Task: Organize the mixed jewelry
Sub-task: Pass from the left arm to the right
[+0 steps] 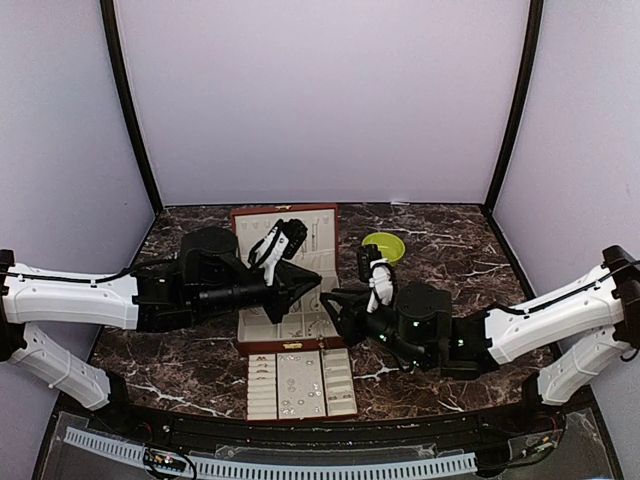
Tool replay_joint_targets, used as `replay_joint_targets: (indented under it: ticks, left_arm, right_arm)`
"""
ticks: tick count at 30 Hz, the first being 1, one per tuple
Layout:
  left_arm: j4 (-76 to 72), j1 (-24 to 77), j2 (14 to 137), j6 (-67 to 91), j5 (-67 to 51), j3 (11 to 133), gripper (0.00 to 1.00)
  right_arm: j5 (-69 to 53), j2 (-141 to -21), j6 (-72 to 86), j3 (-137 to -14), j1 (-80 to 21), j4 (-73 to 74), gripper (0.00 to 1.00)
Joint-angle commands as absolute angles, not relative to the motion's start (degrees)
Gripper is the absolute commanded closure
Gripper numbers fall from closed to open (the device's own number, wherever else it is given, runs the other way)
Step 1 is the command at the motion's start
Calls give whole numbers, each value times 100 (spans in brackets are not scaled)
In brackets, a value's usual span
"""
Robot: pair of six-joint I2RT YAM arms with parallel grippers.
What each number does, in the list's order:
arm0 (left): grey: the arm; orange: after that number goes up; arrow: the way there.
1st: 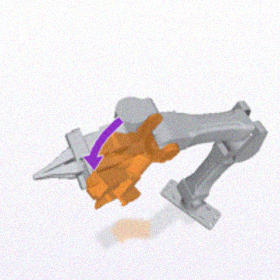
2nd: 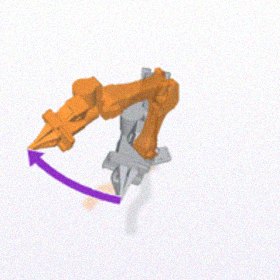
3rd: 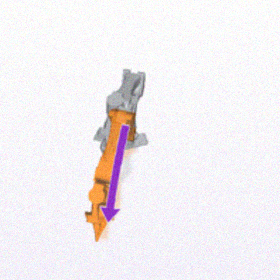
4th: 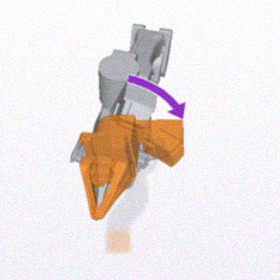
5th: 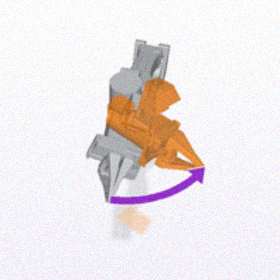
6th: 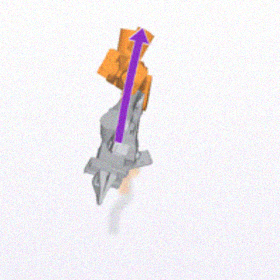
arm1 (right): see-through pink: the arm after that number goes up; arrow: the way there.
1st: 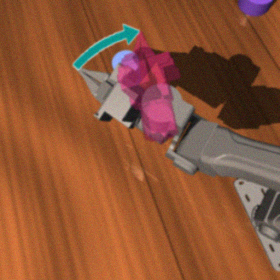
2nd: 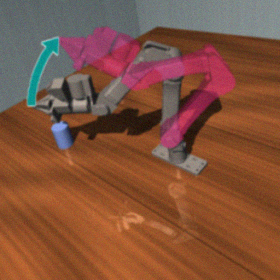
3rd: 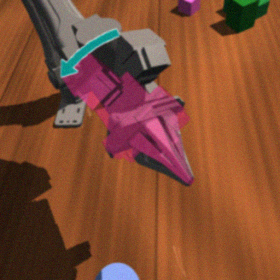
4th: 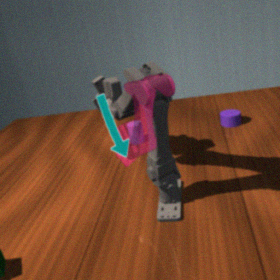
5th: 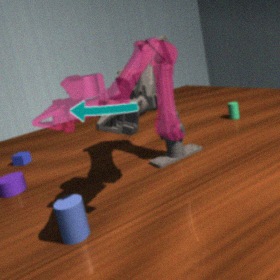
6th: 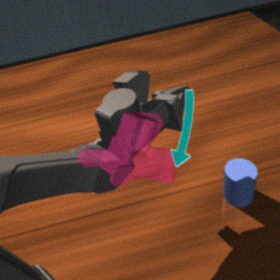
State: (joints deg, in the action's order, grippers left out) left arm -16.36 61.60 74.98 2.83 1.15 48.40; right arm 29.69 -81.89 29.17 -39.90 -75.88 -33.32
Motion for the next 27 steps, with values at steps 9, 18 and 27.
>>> replay_joint_targets:
  ticks: [9,18,27]
  left_arm:
    - [-1582,6144,7402,398,145,4940,100]
    - [-1654,6144,7279,472,17,4902,100]
    - [-1728,6144,7070,582,14,4811,100]
  right_arm:
    - [3537,-8558,3121,-4395,-7655,-3217,77]
    - [3919,-8901,3170,-4500,-7648,-3252,81]
    - [3828,-9062,3242,-4332,-7408,-3631,81]
